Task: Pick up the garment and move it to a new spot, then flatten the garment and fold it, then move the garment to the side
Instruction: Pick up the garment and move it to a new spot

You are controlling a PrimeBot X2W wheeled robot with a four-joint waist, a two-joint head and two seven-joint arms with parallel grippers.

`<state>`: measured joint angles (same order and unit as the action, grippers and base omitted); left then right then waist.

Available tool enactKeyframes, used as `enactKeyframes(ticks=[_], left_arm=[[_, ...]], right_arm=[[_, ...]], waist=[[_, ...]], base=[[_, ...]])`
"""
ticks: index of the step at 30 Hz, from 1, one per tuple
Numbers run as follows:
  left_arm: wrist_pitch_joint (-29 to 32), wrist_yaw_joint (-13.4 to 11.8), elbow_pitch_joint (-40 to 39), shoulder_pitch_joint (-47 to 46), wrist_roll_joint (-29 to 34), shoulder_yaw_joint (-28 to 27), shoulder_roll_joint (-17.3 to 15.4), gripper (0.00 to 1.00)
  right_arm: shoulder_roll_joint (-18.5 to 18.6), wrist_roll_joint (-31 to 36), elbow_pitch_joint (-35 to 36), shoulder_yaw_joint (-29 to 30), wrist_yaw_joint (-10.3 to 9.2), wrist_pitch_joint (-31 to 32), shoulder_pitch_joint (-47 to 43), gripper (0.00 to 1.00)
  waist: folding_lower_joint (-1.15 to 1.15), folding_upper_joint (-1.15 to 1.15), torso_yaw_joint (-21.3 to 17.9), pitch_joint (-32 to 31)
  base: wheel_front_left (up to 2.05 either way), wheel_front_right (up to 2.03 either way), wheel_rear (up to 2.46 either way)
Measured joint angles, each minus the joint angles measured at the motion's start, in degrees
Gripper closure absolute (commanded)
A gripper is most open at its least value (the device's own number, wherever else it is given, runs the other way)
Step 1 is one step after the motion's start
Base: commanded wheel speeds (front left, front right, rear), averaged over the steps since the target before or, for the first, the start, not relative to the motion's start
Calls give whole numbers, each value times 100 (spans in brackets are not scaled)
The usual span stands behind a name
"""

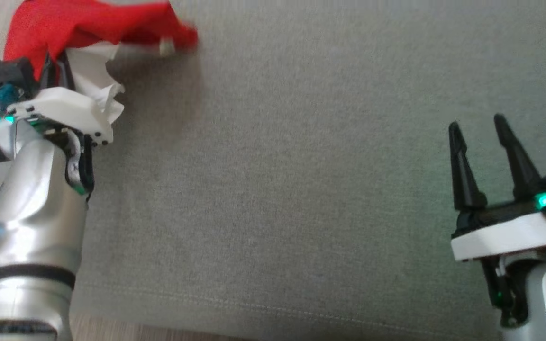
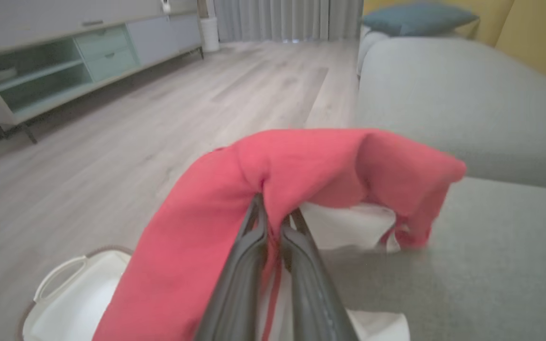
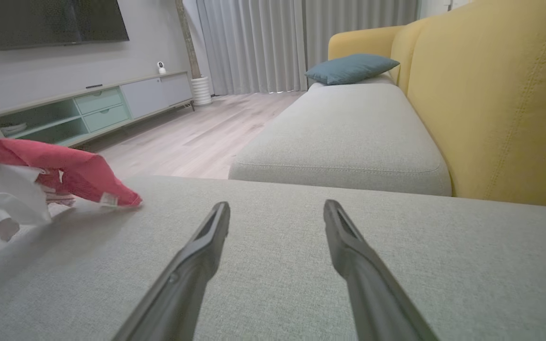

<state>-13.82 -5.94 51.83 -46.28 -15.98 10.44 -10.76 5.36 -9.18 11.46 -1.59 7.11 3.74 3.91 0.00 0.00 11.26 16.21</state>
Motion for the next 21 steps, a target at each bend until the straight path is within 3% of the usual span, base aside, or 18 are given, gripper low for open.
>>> enactKeyframes(ticks=[7, 13, 16, 21], left_arm=[[-11, -192, -2108, 1328, 125, 109, -92, 100], [655, -270, -3996, 2350, 255, 648, -65, 100], [948, -244, -4421, 2586, 278, 1029, 92, 100], [1184, -46, -4421, 2598, 335, 1705, 430, 100]], right_arm=[[-156, -44, -112, 7, 0, -85, -248, 0], [-222, -103, -113, 33, 0, -157, -300, 0], [-248, -160, -116, 24, 0, -181, -311, 0], [-260, -319, -205, -12, 0, -282, -299, 0]], waist=[[0, 0, -199, -533], [0, 0, -666, -658], [0, 0, -956, -634], [0, 0, -1499, -520]], base=[[0, 0, 0], [0, 0, 0], [0, 0, 0], [0, 0, 0]])
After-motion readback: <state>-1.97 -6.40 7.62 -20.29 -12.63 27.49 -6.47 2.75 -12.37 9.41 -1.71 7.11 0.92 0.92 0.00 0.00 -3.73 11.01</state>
